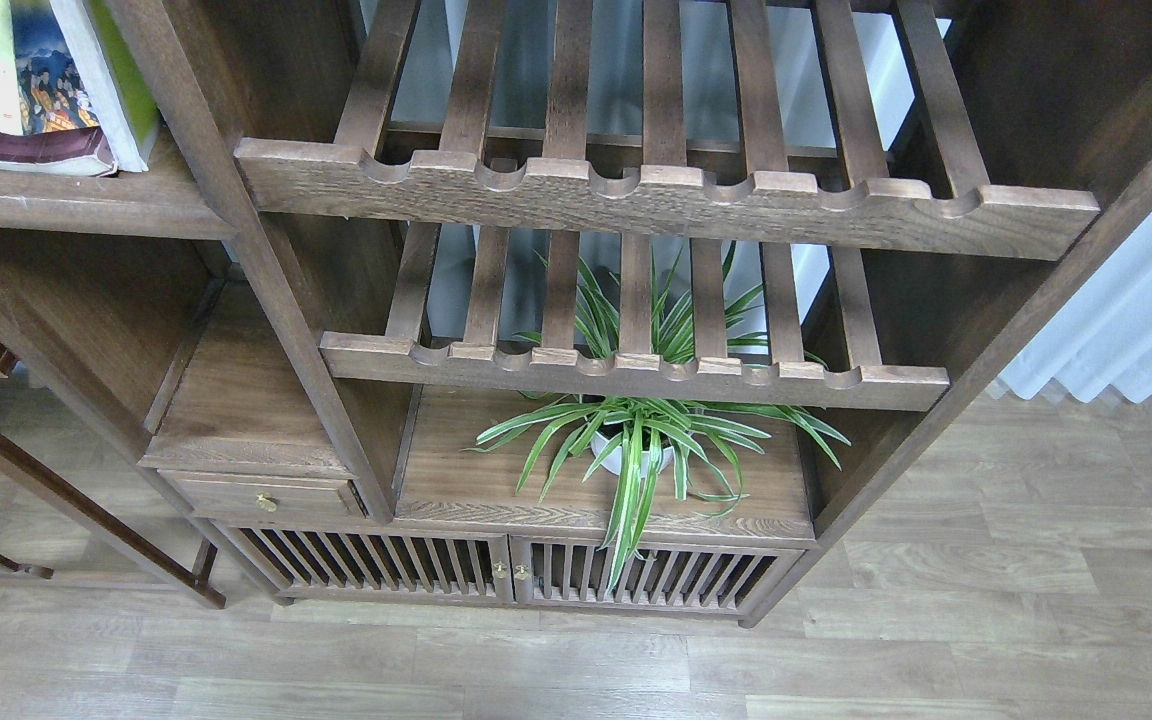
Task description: Organize books on shelf
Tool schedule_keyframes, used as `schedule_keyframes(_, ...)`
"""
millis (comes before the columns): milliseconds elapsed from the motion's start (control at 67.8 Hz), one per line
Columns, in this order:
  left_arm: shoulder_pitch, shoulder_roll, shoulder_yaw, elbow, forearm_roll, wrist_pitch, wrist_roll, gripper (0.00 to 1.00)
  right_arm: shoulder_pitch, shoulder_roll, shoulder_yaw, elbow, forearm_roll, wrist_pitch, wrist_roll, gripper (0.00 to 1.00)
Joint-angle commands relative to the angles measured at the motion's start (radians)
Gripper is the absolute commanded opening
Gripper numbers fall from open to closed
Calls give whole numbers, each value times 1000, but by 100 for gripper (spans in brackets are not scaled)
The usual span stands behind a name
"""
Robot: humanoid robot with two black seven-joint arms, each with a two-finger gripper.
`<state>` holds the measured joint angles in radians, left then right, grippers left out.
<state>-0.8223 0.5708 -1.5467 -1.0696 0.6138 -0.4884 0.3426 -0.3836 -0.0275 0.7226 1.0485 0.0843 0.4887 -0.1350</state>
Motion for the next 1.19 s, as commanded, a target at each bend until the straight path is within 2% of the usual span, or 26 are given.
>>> schedule_keyframes(0,60,0,-44,-56,-29,0,1,60,0,0,3,1,2,0,0,98)
schedule_keyframes(251,219,7,-147,-207,-60,0,15,62,2,4,8,1,6,0,0,98)
schedule_keyframes(280,252,8,-161,-234,-69,0,15,62,3,4,9,1,6,0,0,98)
schedule_keyframes(295,309,6,-182,-271,-89,0,16,63,5,6,9,1,9,0,0,98)
schedule_keyframes(354,371,6,-202,-303,-105,0,16,63,5,11,9,1,17,0,0,98)
schedule_keyframes(501,496,3,-250,-342,-157,0,15,66,5,15,9,2,34,0,0,98)
schedule_keyframes(604,586,-5,-271,-372,-206,0,13,84,18,23,8,2,41,0,-2,99)
schedule_keyframes(811,727,-31,-279,-411,-298,0,12,96,103,23,12,4,43,0,-3,99)
schedule_keyframes(973,798,-78,-276,-426,-310,0,12,97,157,24,38,2,41,0,-5,99)
schedule_keyframes(1179,887,-218,-234,-426,-310,0,15,98,192,26,54,-5,41,0,-3,99)
